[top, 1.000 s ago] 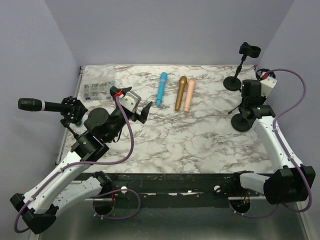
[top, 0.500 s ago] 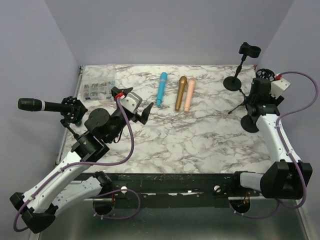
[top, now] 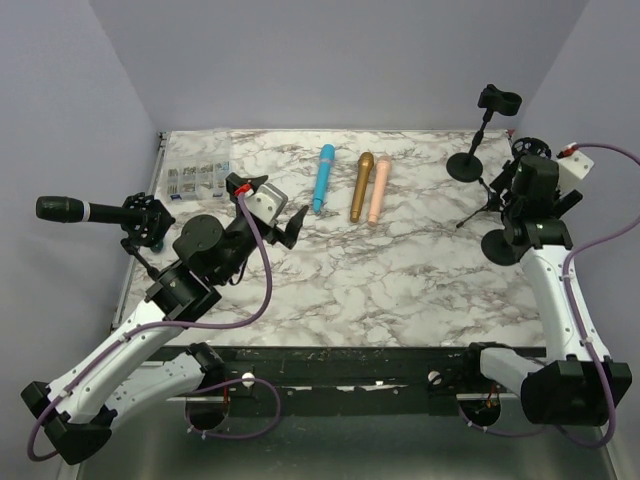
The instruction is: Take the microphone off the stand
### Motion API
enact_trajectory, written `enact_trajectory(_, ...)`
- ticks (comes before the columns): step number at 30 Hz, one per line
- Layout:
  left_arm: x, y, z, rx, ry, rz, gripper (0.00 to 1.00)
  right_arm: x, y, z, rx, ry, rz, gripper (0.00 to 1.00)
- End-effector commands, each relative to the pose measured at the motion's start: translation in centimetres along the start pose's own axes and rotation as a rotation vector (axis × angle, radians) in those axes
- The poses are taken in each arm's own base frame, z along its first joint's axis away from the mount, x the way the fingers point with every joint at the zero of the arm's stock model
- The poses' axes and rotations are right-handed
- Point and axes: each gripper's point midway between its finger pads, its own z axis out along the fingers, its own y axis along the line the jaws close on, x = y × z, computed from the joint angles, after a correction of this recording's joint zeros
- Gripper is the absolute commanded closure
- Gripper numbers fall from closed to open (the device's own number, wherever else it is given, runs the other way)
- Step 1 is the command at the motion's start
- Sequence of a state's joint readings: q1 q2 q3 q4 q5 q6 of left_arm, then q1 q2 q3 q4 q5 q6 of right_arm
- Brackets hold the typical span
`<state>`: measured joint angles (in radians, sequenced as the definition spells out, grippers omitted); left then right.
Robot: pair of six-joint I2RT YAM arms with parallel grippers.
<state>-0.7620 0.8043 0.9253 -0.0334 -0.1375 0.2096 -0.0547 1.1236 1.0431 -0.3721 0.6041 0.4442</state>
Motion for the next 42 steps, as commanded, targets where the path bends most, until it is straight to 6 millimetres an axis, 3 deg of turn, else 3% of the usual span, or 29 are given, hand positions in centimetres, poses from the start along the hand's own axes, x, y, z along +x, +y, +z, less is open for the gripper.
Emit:
enact_trajectory(1,-0.4,-0.1,0.2,0.001,-0.004,0.001,0.01,-4.6,0.7,-2.4,-0.071,-0.084,0.059,0.0)
enact_trajectory(3,-0.2,-0.3,0.3,0.008,0.0,-0.001,0.01,-5.3,2.0,-3.3,-0.154,-0.09,0.085,0.0)
enact_trajectory(5,-0.2,-0.3,0.3,0.009,0.002,-0.001,0.01,-5.5,5.0,-4.5,-0.334,-0.083,0.104,0.0)
enact_trajectory(7,-0.2,-0.4,0.4,0.013,0.006,-0.004,0.02,-4.6,8.6,-5.8,-0.537,-0.03,0.1,0.0)
enact_trajectory(9,-0.1,-0.5,0.5,0.016,0.009,-0.002,0.02,-2.2,11.3,-6.8,-0.646,0.059,0.089,0.0)
enact_trajectory(12,0.2,-0.4,0.6,0.008,0.02,0.005,0.01,3.0,14.7,-9.1,-0.715,0.155,0.009,0.0)
enact_trajectory(14,0.1,-0.3,0.5,0.005,0.02,0.006,0.01,6.9,16.9,-11.7,-0.772,0.194,-0.037,0.0)
enact_trajectory(20,0.3,-0.2,0.5,-0.005,0.02,0.014,0.01,20.6,22.0,-18.5,-0.929,0.46,-0.128,0.0)
enact_trajectory(24,1.5,-0.3,1.1,-0.02,0.055,0.046,0.01,26.7,24.0,-22.8,-1.001,0.555,-0.26,0.0)
enact_trajectory(27,2.6,-0.6,1.7,-0.023,0.082,0.056,0.01,29.5,24.6,-25.6,-1.074,0.6,-0.345,0.0)
enact_trajectory(32,3.7,-0.4,3.3,-0.065,0.144,0.017,0.02,30.8,23.9,-27.5,-1.145,0.654,-0.348,0.0)
enact_trajectory(36,2.4,0.6,4.2,-0.133,0.22,-0.062,0.01,29.2,23.2,-26.8,-1.154,0.562,-0.334,0.0)
enact_trajectory(39,1.8,1.9,3.1,-0.209,0.268,-0.13,0.02,27.7,22.8,-26.1,-1.148,0.481,-0.356,0.0)
enact_trajectory(42,0.9,3.8,0.4,-0.301,0.27,-0.255,0.01,26.2,22.6,-25.7,-1.15,0.415,-0.377,0.0)
